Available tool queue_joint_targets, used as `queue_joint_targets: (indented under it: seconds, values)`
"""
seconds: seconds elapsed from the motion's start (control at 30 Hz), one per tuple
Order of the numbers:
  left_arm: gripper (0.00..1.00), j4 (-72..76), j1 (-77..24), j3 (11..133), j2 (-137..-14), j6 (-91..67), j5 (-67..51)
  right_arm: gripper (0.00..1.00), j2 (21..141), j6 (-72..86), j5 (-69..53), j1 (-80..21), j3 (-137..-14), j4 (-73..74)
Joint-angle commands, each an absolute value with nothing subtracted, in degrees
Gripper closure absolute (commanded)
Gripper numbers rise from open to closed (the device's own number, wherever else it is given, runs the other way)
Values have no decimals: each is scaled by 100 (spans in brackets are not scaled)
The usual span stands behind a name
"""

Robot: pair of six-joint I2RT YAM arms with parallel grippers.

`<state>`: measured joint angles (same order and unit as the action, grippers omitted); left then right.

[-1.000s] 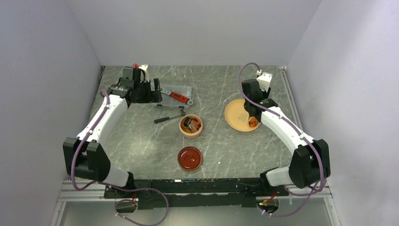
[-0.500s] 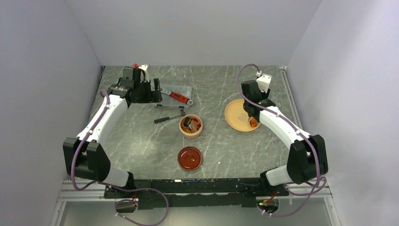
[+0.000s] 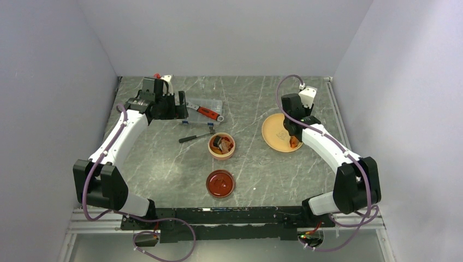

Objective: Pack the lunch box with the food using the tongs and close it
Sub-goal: Pick up the fake food from the plate, then place the fake food in the packing box.

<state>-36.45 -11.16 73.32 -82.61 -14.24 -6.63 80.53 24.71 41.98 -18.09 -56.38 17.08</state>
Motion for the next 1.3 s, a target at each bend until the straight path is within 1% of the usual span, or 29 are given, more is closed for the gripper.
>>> queue_joint_targets:
  seconds: [0.0,0.33,0.43,0.57,0.7,0.9,1.1,1.27]
  values:
    - [6,-3520,-1090,7357,-8165,-1380,-677,74,7671,2557,4081,-1802,-5632,1734]
    - [6,-3507,-1090,7355,-8148,-1384,-666,77,6916,2205,3603,-2074,-5875,1770]
    - [6,-3505,-1090,7348,-8147,-1387,-660,78,6781,2035,3412,-2433,-6040,1757]
    - [6,-3490,-1090,7339,-8139,-1389,-654,78,6806,1778,3240,-3246,-6343,1657]
    - [6,-3481,-1090,7340,-8134,-1396,-655,78,7168,1630,3107,-4059,-6815,1642]
    - [6,-3489,-1090,7339,-8156,-1397,-665,78,8055,1171,3038,-5098,-7494,1337]
    - [6,-3505,-1090,7339,-8147,-1387,-654,78,8976,865,3222,-5636,-8147,1357]
    - [6,-3507,-1090,7358,-8143,-1389,-676,77,9407,659,3365,-5922,-8335,1343]
